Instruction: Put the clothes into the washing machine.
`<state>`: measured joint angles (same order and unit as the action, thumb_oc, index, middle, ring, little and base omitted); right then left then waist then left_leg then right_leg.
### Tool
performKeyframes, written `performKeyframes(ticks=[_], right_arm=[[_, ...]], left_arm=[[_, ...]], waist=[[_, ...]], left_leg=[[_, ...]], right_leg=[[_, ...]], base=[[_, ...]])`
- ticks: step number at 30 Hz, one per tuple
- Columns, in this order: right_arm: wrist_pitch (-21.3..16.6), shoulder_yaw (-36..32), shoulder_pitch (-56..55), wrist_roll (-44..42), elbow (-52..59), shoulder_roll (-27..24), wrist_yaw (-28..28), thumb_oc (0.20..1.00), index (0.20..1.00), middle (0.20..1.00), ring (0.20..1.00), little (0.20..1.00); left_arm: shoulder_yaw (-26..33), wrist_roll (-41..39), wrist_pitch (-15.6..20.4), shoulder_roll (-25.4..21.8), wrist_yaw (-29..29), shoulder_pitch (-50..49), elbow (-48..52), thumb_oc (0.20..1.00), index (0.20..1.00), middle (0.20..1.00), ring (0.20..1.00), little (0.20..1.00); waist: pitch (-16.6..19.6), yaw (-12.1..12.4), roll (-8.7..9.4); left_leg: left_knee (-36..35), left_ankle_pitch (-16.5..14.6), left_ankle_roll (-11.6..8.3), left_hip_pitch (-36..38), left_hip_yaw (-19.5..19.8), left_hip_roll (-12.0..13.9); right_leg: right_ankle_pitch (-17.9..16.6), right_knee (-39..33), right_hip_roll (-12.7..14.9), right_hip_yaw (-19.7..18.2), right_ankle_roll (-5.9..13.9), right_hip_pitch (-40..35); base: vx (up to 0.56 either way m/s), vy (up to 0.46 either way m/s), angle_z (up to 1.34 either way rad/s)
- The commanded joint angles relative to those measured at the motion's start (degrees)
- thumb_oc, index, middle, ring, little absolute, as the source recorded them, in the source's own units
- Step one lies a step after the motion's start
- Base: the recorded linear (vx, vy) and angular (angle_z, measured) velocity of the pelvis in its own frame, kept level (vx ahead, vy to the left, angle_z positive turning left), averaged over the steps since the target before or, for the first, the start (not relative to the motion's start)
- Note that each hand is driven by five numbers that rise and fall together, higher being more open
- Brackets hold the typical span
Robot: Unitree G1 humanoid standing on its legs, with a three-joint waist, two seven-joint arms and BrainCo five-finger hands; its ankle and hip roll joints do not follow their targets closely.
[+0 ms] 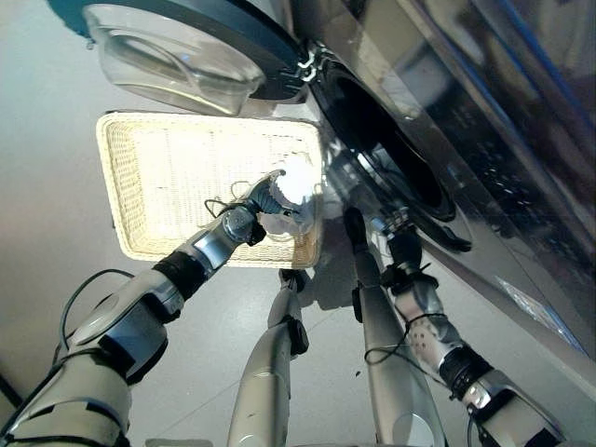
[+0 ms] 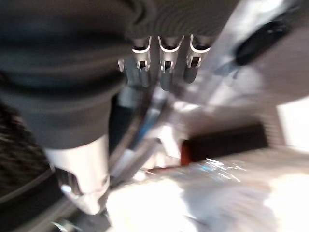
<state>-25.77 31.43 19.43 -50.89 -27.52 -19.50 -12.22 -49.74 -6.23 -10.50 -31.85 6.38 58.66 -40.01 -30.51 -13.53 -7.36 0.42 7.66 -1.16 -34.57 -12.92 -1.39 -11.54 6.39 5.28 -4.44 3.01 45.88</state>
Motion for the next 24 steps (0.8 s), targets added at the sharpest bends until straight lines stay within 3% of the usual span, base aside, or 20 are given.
performKeyframes(ticks=[1,2,3,4,7,8,10,14,15,17,18,20,21,24], right_arm=[[-1.29,-7.81,4.54,1.46,0.57,-1.32,-0.12,1.000,1.000,1.000,1.000,1.000],[-1.29,-7.81,4.54,1.46,0.57,-1.32,-0.12,1.000,1.000,1.000,1.000,1.000],[-2.08,-7.87,4.66,0.64,0.40,-0.64,-0.48,1.000,1.000,1.000,1.000,1.000],[-2.51,-7.77,4.75,-0.93,0.29,0.50,-1.12,1.000,1.000,1.000,1.000,1.000],[-2.56,-7.73,4.56,-1.59,0.43,1.05,-1.06,1.000,1.000,1.000,1.000,1.000],[-2.49,-7.55,4.64,-2.62,0.42,1.79,-0.28,1.000,1.000,1.000,1.000,1.000],[-1.99,-6.81,4.84,-3.84,0.96,2.42,0.44,1.000,1.000,1.000,1.000,1.000],[-1.88,-6.13,4.94,-4.26,1.42,2.81,0.33,1.000,1.000,1.000,1.000,1.000],[-1.89,-5.28,5.09,-4.94,1.61,3.09,0.26,1.000,1.000,1.000,1.000,1.000],[-1.99,-4.78,5.09,-5.70,1.45,3.24,0.43,1.000,1.000,1.000,1.000,1.000],[-2.06,-4.62,5.12,-5.82,1.44,3.28,0.44,1.000,1.000,1.000,1.000,1.000],[-2.18,-4.34,5.26,-5.87,1.39,3.44,0.33,1.000,1.000,1.000,1.000,1.000],[-2.29,-4.17,5.53,-6.00,1.33,3.49,0.38,1.000,1.000,1.000,1.000,1.000],[-2.58,-3.80,5.99,-6.12,1.33,3.61,0.30,1.000,1.000,1.000,1.000,1.000]], left_arm=[[3.34,5.94,1.09,-0.20,-1.70,-4.46,0.63,1.000,1.000,1.000,1.000,1.000],[3.34,5.94,1.09,-0.20,-1.70,-4.46,0.63,1.000,1.000,1.000,1.000,1.000],[3.34,7.89,0.45,1.11,0.73,-2.82,-2.06,1.000,1.000,1.000,1.000,1.000],[4.36,8.48,-1.53,3.48,7.03,-1.29,-6.08,1.000,1.000,1.000,1.000,1.000],[5.24,9.01,-2.40,4.33,8.98,-1.19,-7.34,1.000,1.000,1.000,1.000,1.000],[5.96,13.22,-5.98,5.83,11.16,-0.81,-10.41,1.000,1.000,1.000,1.000,1.000],[4.80,19.89,-9.39,6.66,9.65,-0.06,-13.63,1.000,1.000,1.000,1.000,1.000],[3.65,21.88,-10.79,7.20,8.30,0.26,-15.08,1.000,1.000,1.000,1.000,1.000],[2.06,25.99,-13.41,8.30,5.36,0.45,-16.78,1.000,1.000,1.000,1.000,1.000],[0.74,29.59,-14.58,9.24,2.79,0.10,-17.82,1.000,1.000,1.000,1.000,1.000],[0.42,30.11,-14.83,9.51,2.45,-0.07,-17.93,0.953,0.953,0.953,0.953,0.953],[-0.16,32.16,-15.49,10.07,0.85,-0.36,-18.20,0.520,0.520,0.520,0.520,0.520],[-0.97,34.70,-16.09,10.54,-1.09,-0.59,-18.27,0.200,0.200,0.200,0.200,0.200],[-2.58,41.79,-17.45,11.21,-5.67,-1.27,-18.80,0.200,0.200,0.200,0.200,0.200]], waist=[[0.71,0.65,0.72],[0.71,0.65,0.72],[0.71,0.22,1.94],[0.71,-0.24,3.84],[0.71,-0.29,4.41],[0.71,-0.43,5.41],[0.71,-0.75,6.74],[0.71,-0.95,7.38],[0.71,-1.21,8.09],[0.71,-1.32,8.46],[0.71,-1.34,8.52],[0.71,-1.35,8.66],[0.71,-1.31,8.77],[0.71,-1.08,8.86]], left_leg=[[8.82,-2.71,-1.66,-4.82,-1.51,-1.57],[8.82,-2.71,-1.66,-4.82,-1.51,-1.57],[9.50,-3.04,-1.47,-5.70,-1.71,-1.36],[10.20,-3.31,-1.29,-7.14,-1.82,-1.08],[10.36,-3.43,-1.19,-7.61,-1.77,-1.06],[11.22,-3.73,-1.18,-8.89,-1.53,-0.90],[12.52,-4.32,-1.16,-10.13,-1.05,-0.75],[12.94,-4.56,-1.15,-10.74,-0.96,-0.56],[13.22,-4.82,-1.13,-11.47,-0.89,-0.44],[12.91,-4.77,-1.20,-11.53,-0.92,-0.40],[12.83,-4.73,-1.23,-11.56,-0.94,-0.39],[12.59,-4.64,-1.30,-11.59,-0.99,-0.37],[12.27,-4.52,-1.40,-11.57,-0.94,-0.42],[11.85,-4.27,-1.59,-11.63,-0.62,-0.49]], right_leg=[[4.86,2.77,-4.06,3.57,0.65,-1.56],[4.86,2.77,-4.06,3.57,0.65,-1.56],[4.37,2.68,-4.21,3.35,0.89,-0.86],[3.80,2.63,-4.59,3.19,1.16,0.27],[3.74,2.62,-4.78,3.20,1.20,0.64],[3.68,2.94,-4.99,3.17,1.33,1.79],[3.59,3.25,-5.03,3.17,1.50,2.89],[3.50,3.28,-4.98,3.22,1.62,3.47],[3.45,3.32,-5.08,3.10,1.71,4.33],[3.33,3.11,-5.21,3.01,1.80,4.49],[3.29,3.05,-5.23,3.00,1.82,4.55],[3.22,2.87,-5.29,3.03,1.86,4.59],[3.10,2.63,-5.37,3.06,1.91,4.56],[3.01,2.37,-5.33,3.27,1.97,4.49]], base=[[0.00,0.000,0.00],[0.00,0.000,0.00],[0.02,-0.084,0.01],[0.02,-0.084,0.01],[0.01,-0.053,-0.06],[0.02,-0.105,-0.05],[0.01,-0.075,0.08],[0.01,-0.012,-0.01],[0.02,-0.011,-0.07],[0.02,-0.006,-0.04],[0.00,0.000,0.00],[0.01,0.000,-0.02],[0.02,-0.001,-0.05],[0.01,-0.001,-0.01]])
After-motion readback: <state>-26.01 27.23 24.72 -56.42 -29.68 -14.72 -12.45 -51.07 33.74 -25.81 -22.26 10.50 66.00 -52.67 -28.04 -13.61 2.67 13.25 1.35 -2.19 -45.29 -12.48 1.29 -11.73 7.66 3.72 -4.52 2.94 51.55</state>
